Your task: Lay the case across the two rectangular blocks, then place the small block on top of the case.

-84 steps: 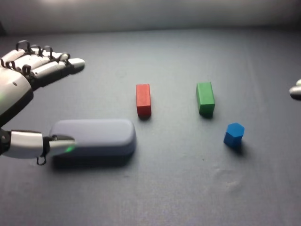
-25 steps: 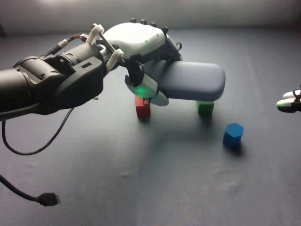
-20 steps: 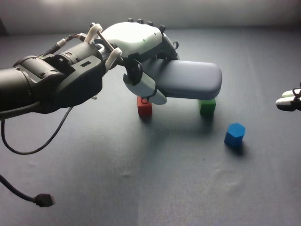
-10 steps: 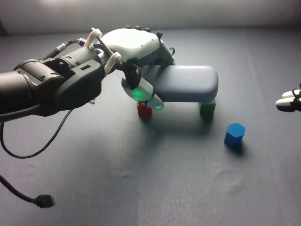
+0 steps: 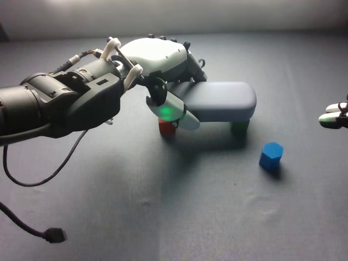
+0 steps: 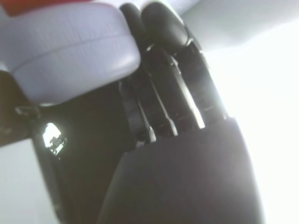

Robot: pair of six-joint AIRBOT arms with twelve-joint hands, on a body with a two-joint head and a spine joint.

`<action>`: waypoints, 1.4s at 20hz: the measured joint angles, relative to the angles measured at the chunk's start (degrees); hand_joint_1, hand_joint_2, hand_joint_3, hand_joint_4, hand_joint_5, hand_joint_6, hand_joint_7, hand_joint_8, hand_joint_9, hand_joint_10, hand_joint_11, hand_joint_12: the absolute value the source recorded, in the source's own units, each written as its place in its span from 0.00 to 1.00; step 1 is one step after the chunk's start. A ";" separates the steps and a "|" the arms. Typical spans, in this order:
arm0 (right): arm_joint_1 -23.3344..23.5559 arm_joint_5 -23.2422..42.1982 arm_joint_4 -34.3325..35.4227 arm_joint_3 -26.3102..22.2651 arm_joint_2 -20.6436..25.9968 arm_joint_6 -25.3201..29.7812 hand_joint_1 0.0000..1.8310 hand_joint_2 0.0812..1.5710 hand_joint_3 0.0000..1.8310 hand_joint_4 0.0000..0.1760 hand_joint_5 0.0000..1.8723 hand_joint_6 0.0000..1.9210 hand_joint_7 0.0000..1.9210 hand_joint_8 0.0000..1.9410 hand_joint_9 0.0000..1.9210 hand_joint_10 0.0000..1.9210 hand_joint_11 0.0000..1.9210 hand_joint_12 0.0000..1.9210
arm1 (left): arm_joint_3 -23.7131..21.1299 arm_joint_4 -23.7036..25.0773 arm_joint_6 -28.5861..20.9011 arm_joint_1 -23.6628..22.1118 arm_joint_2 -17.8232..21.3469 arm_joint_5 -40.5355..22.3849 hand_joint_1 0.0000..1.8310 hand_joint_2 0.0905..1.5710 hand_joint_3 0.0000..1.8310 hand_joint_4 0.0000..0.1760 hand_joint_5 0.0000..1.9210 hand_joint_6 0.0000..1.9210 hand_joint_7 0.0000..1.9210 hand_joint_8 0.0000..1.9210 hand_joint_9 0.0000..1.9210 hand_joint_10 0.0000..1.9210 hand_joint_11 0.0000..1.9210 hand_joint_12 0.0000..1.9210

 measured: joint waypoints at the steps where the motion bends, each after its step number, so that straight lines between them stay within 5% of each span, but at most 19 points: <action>1: 0.00 -0.02 0.02 0.00 0.00 0.00 0.31 0.82 0.00 0.00 0.23 0.00 0.19 0.00 0.22 0.00 0.07 0.48 | 0.00 0.00 0.07 0.00 0.00 -0.02 0.51 0.54 0.00 0.00 0.38 0.00 0.42 0.00 0.40 0.39 0.35 0.77; 2: 0.00 -0.02 0.02 0.00 0.00 0.00 0.31 0.82 0.00 0.00 0.24 0.00 0.19 0.00 0.22 0.00 0.06 0.50 | 0.00 -0.02 0.11 0.00 0.00 -0.04 0.50 0.53 0.00 0.01 0.32 0.00 0.36 0.00 0.35 0.21 0.26 0.65; 3: 0.00 -0.02 0.00 0.00 0.00 0.04 0.31 0.82 0.00 0.00 0.24 0.00 0.19 0.00 0.22 0.00 0.06 0.50 | -0.39 -0.02 0.17 0.00 0.20 -0.04 0.50 0.53 0.00 0.01 0.32 0.00 0.36 0.00 0.35 0.21 0.26 0.65; 4: 0.00 0.00 0.00 0.00 0.00 0.20 0.31 0.82 0.00 0.00 0.23 0.00 0.20 0.00 0.22 0.00 0.06 0.49 | -1.44 -0.02 0.17 0.00 1.05 -0.31 0.48 0.53 0.00 0.25 0.24 0.00 0.27 0.00 0.29 0.04 0.12 0.51; 6: 0.00 -0.11 0.02 0.00 0.00 0.28 0.31 0.82 0.00 0.00 0.23 0.00 0.19 0.00 0.21 0.00 0.05 0.49 | -2.62 -0.04 0.20 0.00 1.92 -1.84 0.47 0.53 0.00 0.36 0.21 0.00 0.22 0.00 0.24 0.01 0.07 0.52; 10: 0.00 -0.13 -0.09 0.04 0.00 0.46 0.33 0.81 0.00 0.00 0.23 0.00 0.19 0.00 0.21 0.00 0.05 0.49 | -4.26 0.15 0.44 0.00 3.76 -4.55 0.49 0.52 0.00 0.41 0.17 0.00 0.20 0.00 0.20 0.00 0.01 0.66; 11: 0.00 -0.04 -0.11 0.04 0.00 0.55 0.34 0.81 0.00 0.00 0.23 0.00 0.19 0.00 0.22 0.00 0.06 0.49 | -5.16 0.17 0.57 0.00 4.44 -5.14 0.52 0.50 0.00 0.21 0.19 0.00 0.23 0.00 0.24 0.01 0.05 0.69; 13: 0.00 -0.11 -0.11 0.04 0.00 0.63 0.33 0.81 0.00 0.00 0.23 0.00 0.19 0.00 0.22 0.00 0.06 0.50 | -5.70 0.39 0.68 0.00 5.01 -5.79 0.50 0.50 0.00 0.24 0.18 0.00 0.22 0.00 0.22 0.00 0.01 0.62; 14: 0.00 0.07 -0.15 0.04 0.00 0.66 0.32 0.81 0.00 0.00 0.22 0.00 0.18 0.00 0.20 0.00 0.02 0.55 | -6.10 0.39 0.59 0.02 5.40 -6.10 0.47 0.53 0.00 0.49 0.15 0.00 0.18 0.00 0.17 0.00 0.00 0.47; 15: 0.00 -0.17 -0.13 0.04 0.00 0.66 0.32 0.81 0.00 0.00 0.22 0.00 0.18 0.00 0.20 0.00 0.02 0.55 | -6.12 0.57 0.66 0.02 5.51 -6.27 0.47 0.53 0.00 0.49 0.15 0.00 0.18 0.00 0.17 0.00 0.00 0.47; 16: 0.00 -0.09 -0.13 0.04 0.00 0.68 0.38 0.81 0.00 0.00 0.22 0.00 0.18 0.00 0.19 0.00 0.00 0.55 | -6.56 0.35 0.61 0.00 5.79 -6.56 0.42 0.54 0.00 0.98 0.12 0.00 0.13 0.00 0.12 0.00 0.00 0.47; 17: 0.00 0.00 -0.13 0.04 0.00 0.70 0.38 0.81 0.00 0.00 0.22 0.00 0.18 0.00 0.19 0.00 0.00 0.55 | -6.56 0.52 0.66 0.00 5.84 -6.78 0.42 0.54 0.00 0.98 0.12 0.00 0.13 0.00 0.12 0.00 0.00 0.47; 19: 0.00 0.04 -0.15 0.04 -0.02 0.72 0.43 0.79 0.00 0.00 0.23 0.00 0.18 0.00 0.19 0.00 0.00 0.54 | -8.48 0.44 0.72 0.28 7.17 -7.69 0.45 0.55 0.00 0.70 0.13 0.00 0.13 0.00 0.11 0.00 0.00 0.37; 22: 0.00 -0.31 0.11 0.04 -0.07 0.83 0.32 0.76 0.00 0.00 0.24 0.00 0.19 0.00 0.20 0.00 0.00 0.56 | -13.16 2.10 0.63 1.16 11.61 -13.03 0.45 0.55 0.00 0.54 0.15 0.00 0.18 0.01 0.17 0.01 0.00 0.51; 23: 0.57 -0.85 -0.50 0.04 -0.09 1.05 0.37 0.75 0.00 0.00 0.23 0.00 0.20 0.00 0.22 0.00 0.00 0.61 | -17.05 1.14 1.22 5.86 15.39 -17.59 0.46 0.54 0.00 0.35 0.17 0.00 0.19 0.00 0.20 0.01 0.01 0.56; 24: 2.23 0.37 -2.14 -0.11 -0.57 1.25 0.41 0.74 0.00 0.13 0.23 0.00 0.20 0.00 0.22 0.00 0.00 0.63 | -28.96 0.92 -1.33 9.46 25.81 -29.51 0.47 0.54 0.00 0.13 0.17 0.00 0.20 0.00 0.21 0.01 0.02 0.60; 25: 1.81 0.55 -2.58 -0.07 -0.15 1.31 0.47 0.72 0.00 0.19 0.23 0.00 0.20 0.00 0.23 0.00 0.01 0.64 | -27.61 12.79 0.37 12.66 28.37 -35.58 0.49 0.54 0.00 0.10 0.16 0.00 0.19 0.00 0.21 0.00 0.01 0.59; 26: 2.32 -2.58 -3.67 0.48 0.28 1.05 0.48 0.71 0.00 0.23 0.24 0.00 0.20 0.00 0.23 0.01 0.02 0.64 | -29.18 1.73 -0.20 12.92 26.88 -38.12 0.49 0.54 0.00 0.14 0.15 0.00 0.19 0.00 0.20 0.00 0.01 0.58; 28: 5.66 -1.90 -4.04 0.63 -1.33 1.36 0.50 0.70 0.00 0.33 0.23 0.00 0.17 0.00 0.22 0.00 0.02 0.62 | -30.67 0.98 0.13 16.44 30.27 -43.43 0.49 0.53 0.00 0.15 0.15 0.00 0.18 0.00 0.20 0.00 0.03 0.54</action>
